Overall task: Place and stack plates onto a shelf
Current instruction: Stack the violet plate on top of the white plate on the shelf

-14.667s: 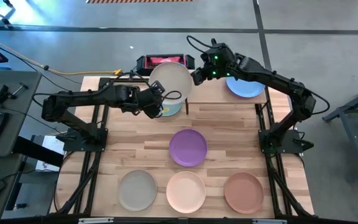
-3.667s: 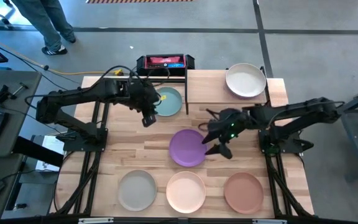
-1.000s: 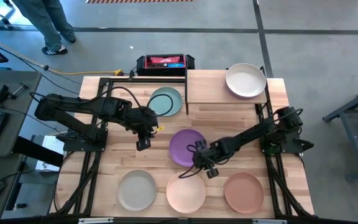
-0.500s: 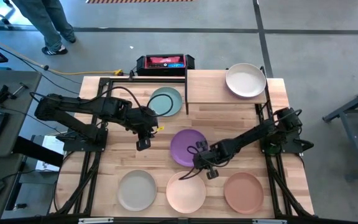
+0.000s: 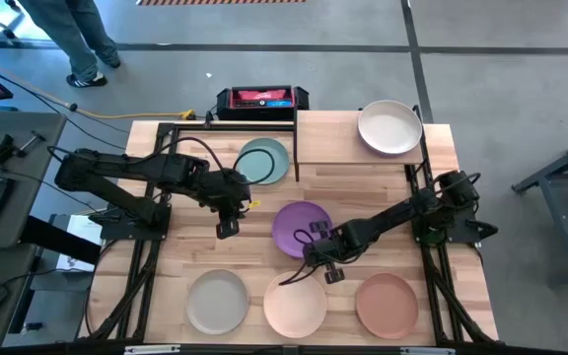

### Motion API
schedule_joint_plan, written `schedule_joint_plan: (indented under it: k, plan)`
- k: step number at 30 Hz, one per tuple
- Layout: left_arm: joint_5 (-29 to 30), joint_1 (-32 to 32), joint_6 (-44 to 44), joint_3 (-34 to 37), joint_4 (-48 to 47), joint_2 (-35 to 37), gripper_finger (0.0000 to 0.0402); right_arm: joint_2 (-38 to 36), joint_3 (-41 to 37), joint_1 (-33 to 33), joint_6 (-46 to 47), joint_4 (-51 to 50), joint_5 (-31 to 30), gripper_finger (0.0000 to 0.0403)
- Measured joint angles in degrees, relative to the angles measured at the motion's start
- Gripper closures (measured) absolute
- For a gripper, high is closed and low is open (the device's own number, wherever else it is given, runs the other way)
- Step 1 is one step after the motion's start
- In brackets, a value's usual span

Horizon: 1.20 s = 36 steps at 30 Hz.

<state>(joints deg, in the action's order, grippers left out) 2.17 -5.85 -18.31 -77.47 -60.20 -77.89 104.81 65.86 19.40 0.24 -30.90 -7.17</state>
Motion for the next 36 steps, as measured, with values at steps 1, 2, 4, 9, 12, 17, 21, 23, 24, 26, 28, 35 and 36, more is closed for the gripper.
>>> schedule_joint_plan:
  k: [1,2,4,9,12,17,21,23,24,26,28,35,36]
  plan:
    - [0.0,0.0,0.0,0.0,0.0,0.0,0.0277,0.0,0.8,0.0,0.0,-1.2,0.0,0.0402]
    - [0.0,0.0,0.0,0.0,0.0,0.0,0.0277,0.0,1.6,0.0,0.0,-2.5,-0.1,0.0402]
    - [0.0,0.0,0.0,0.0,0.0,0.0,0.0277,0.0,3.2,0.0,0.5,-4.9,-0.1,0.0403]
    - [0.0,0.0,0.0,0.0,0.0,0.0,0.0277,0.1,7.1,0.0,3.9,-10.4,-0.1,0.0402]
    - [0.0,0.0,0.2,0.0,0.0,0.0,0.0277,0.1,9.5,0.0,5.6,-13.4,-0.1,0.0402]
    - [0.0,0.0,0.5,0.0,0.0,0.0,0.0277,0.1,14.4,0.0,7.7,-19.6,-0.1,0.0402]
    - [0.0,0.0,0.6,0.0,0.0,0.0,0.0277,0.1,18.4,0.0,10.3,-25.2,-1.2,0.0402]
    - [0.0,0.0,0.6,0.0,0.0,0.0,0.0277,0.1,20.3,0.0,11.7,-27.9,-1.5,0.0402]
    - [0.0,0.0,0.6,0.0,0.0,0.0,0.0277,0.1,21.3,0.0,12.2,-28.8,-1.6,0.0402]
    - [0.0,0.0,0.5,0.0,0.0,0.0,0.0277,0.1,23.2,0.0,13.8,-31.1,-1.7,0.0402]
    - [0.0,0.0,0.5,0.0,0.0,0.0,0.0277,0.1,25.1,0.0,15.4,-34.1,-1.7,0.0402]
    - [0.0,0.0,2.1,0.0,0.0,0.0,0.0277,0.1,34.0,0.1,20.4,-47.0,-1.7,0.0403]
    - [0.0,0.0,2.3,0.0,0.0,0.0,0.0277,0.1,35.5,0.2,20.5,-48.7,-1.7,0.0403]
